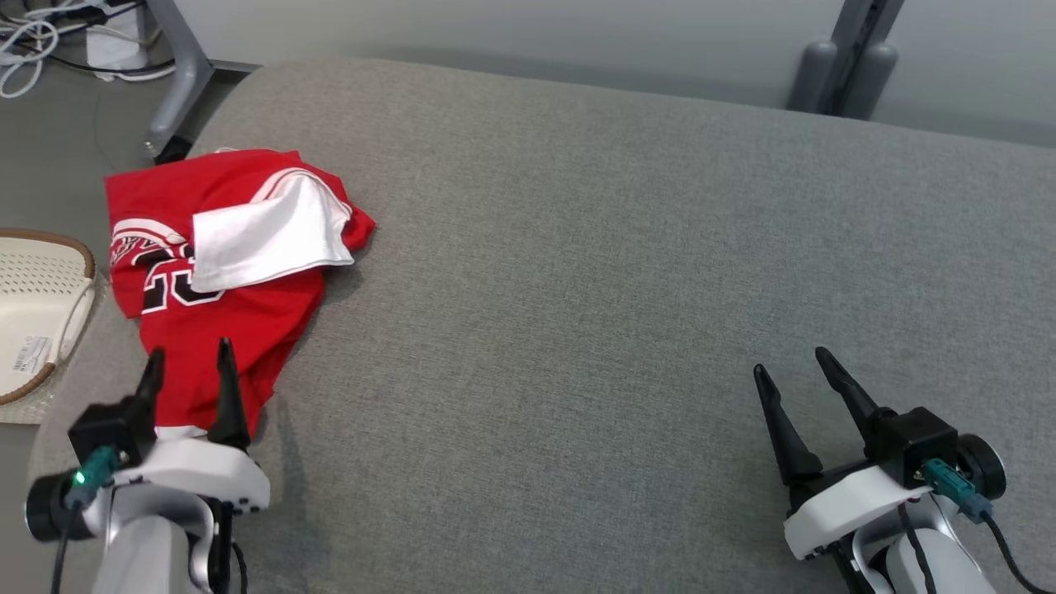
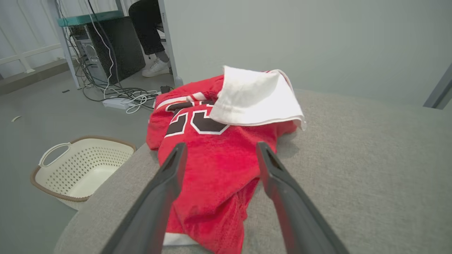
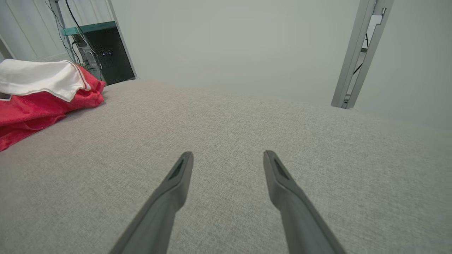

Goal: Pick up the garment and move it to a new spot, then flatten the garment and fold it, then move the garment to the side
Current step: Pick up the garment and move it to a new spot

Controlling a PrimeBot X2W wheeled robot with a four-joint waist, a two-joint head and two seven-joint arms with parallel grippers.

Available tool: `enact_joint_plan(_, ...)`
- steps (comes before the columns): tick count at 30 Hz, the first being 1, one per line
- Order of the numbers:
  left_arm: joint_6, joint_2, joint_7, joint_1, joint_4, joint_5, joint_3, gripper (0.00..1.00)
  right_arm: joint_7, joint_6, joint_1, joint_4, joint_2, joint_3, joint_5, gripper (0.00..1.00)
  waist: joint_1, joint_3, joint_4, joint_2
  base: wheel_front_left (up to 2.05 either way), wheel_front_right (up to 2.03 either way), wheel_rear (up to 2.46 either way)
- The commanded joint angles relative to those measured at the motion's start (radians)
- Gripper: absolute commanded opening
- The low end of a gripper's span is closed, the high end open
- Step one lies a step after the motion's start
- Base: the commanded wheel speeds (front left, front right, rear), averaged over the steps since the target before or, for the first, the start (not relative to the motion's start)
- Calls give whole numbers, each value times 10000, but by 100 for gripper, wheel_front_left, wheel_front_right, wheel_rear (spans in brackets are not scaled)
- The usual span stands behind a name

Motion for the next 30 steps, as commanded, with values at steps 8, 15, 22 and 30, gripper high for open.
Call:
enact_joint_plan(8,-322,907,-7,-2409,1496,211,167,100,-51,1,-481,-176,-362,78,99,100,0,1207,-1030,0,0,0,0)
enact_joint_plan(15,78,1639,-6,-3889,3398,290,345,100,-51,1,-702,-151,-348,175,177,100,0,1685,-1494,0,0,0,0)
enact_joint_plan(22,899,2166,949,-5099,5515,393,390,100,-50,1,-826,-52,-358,209,260,100,0,2030,-1893,0,0,0,0)
enact_joint_plan(30,585,2616,589,-5571,6593,178,343,0,-30,1,-922,91,-150,103,379,100,0,1773,-2257,0,0,0,0)
